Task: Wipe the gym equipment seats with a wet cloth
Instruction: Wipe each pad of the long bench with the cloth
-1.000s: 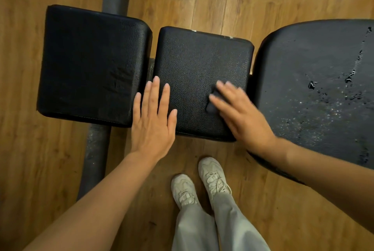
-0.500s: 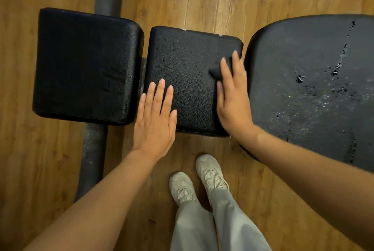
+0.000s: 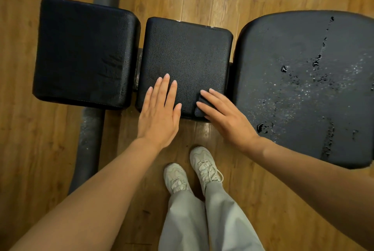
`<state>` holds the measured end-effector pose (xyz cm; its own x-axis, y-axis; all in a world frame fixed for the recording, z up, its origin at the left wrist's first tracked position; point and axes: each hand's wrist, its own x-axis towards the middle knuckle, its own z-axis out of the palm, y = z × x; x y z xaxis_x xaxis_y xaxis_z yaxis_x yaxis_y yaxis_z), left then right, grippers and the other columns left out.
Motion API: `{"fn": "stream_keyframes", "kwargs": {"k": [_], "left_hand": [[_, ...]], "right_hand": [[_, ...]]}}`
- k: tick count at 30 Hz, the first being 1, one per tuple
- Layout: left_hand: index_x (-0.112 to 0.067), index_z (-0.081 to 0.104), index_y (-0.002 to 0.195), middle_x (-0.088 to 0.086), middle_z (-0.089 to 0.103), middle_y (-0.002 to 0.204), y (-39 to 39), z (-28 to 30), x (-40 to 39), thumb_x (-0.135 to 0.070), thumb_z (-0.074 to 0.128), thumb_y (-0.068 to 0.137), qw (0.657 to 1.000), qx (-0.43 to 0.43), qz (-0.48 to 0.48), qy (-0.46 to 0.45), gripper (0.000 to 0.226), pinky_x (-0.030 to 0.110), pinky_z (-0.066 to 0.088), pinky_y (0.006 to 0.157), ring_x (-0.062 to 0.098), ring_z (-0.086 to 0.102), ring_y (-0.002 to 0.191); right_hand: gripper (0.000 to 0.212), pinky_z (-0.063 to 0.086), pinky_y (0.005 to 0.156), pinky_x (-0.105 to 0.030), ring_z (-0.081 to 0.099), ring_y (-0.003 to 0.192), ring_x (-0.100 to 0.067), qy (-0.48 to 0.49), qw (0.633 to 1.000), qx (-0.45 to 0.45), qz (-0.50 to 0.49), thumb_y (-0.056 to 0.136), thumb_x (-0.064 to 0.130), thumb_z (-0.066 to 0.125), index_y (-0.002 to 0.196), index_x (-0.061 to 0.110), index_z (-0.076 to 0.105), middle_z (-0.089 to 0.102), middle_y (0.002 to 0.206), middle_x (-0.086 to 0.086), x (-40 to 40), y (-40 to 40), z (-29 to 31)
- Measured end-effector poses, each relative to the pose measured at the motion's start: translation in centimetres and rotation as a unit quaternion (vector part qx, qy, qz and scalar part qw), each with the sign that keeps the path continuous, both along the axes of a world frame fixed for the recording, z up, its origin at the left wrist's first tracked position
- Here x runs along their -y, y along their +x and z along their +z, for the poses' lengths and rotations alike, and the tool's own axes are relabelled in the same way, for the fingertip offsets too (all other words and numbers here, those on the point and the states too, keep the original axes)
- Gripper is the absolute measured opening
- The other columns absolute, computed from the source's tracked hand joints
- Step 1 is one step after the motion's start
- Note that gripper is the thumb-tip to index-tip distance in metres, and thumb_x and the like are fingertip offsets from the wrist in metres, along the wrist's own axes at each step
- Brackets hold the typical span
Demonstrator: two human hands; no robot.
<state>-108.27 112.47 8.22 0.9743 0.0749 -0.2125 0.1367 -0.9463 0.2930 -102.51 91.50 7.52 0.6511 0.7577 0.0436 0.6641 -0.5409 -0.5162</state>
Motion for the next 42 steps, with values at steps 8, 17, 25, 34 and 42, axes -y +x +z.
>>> {"fn": "stream_keyframes", "kwargs": {"k": [8,17,25,34,42], "left_hand": [[-0.010,0.007,0.158,0.009,-0.002,0.166,2.0,0.7,3.8,-0.035,0.018,0.103,0.999,-0.027,0.010,-0.025,0.062,0.036,-0.006,0.123,0.022,-0.004,0.153],[-0.008,0.011,0.157,0.011,0.007,0.166,6.4,-1.6,6.6,-0.036,0.012,0.103,0.999,0.038,-0.002,0.010,0.061,0.042,0.004,0.125,0.024,0.006,0.153],[-0.007,0.023,0.156,0.011,0.018,0.164,6.9,-2.7,6.9,-0.033,0.029,0.104,0.996,0.087,0.002,0.020,0.059,0.046,0.012,0.124,0.025,0.014,0.152],[-0.005,0.027,0.154,0.013,0.022,0.163,6.9,-2.8,6.7,-0.032,0.030,0.103,0.995,0.094,0.004,0.034,0.058,0.046,0.013,0.124,0.027,0.019,0.151],[-0.004,0.028,0.154,0.015,0.023,0.162,7.2,-2.4,7.0,-0.031,0.030,0.103,0.996,0.085,0.000,0.035,0.057,0.048,0.015,0.123,0.028,0.019,0.151]], "right_hand": [[0.039,0.033,0.115,-0.055,0.033,0.145,-0.038,-0.064,0.997,0.013,-0.042,0.103,0.010,0.049,0.141,0.003,0.052,0.038,0.155,-0.019,5.1,0.3,1.3],[0.042,0.028,0.121,-0.047,0.029,0.148,-0.032,-0.071,0.997,0.030,-0.007,0.106,0.020,0.045,0.144,0.004,0.050,0.034,0.158,-0.016,5.6,2.0,0.7],[0.039,0.021,0.122,-0.046,0.032,0.144,-0.042,-0.042,0.993,0.061,-0.096,0.104,0.016,0.047,0.140,0.000,0.053,0.036,0.155,-0.024,3.4,13.9,-1.0],[0.041,0.015,0.123,-0.044,0.027,0.147,-0.042,-0.037,0.991,0.035,-0.123,0.104,0.015,0.041,0.141,0.002,0.052,0.034,0.156,-0.021,2.9,15.6,-0.6],[0.037,0.027,0.120,-0.047,0.036,0.144,-0.035,-0.053,0.991,0.012,0.125,0.105,0.014,0.044,0.137,0.008,0.059,0.043,0.153,-0.017,7.8,3.6,0.0]]}}
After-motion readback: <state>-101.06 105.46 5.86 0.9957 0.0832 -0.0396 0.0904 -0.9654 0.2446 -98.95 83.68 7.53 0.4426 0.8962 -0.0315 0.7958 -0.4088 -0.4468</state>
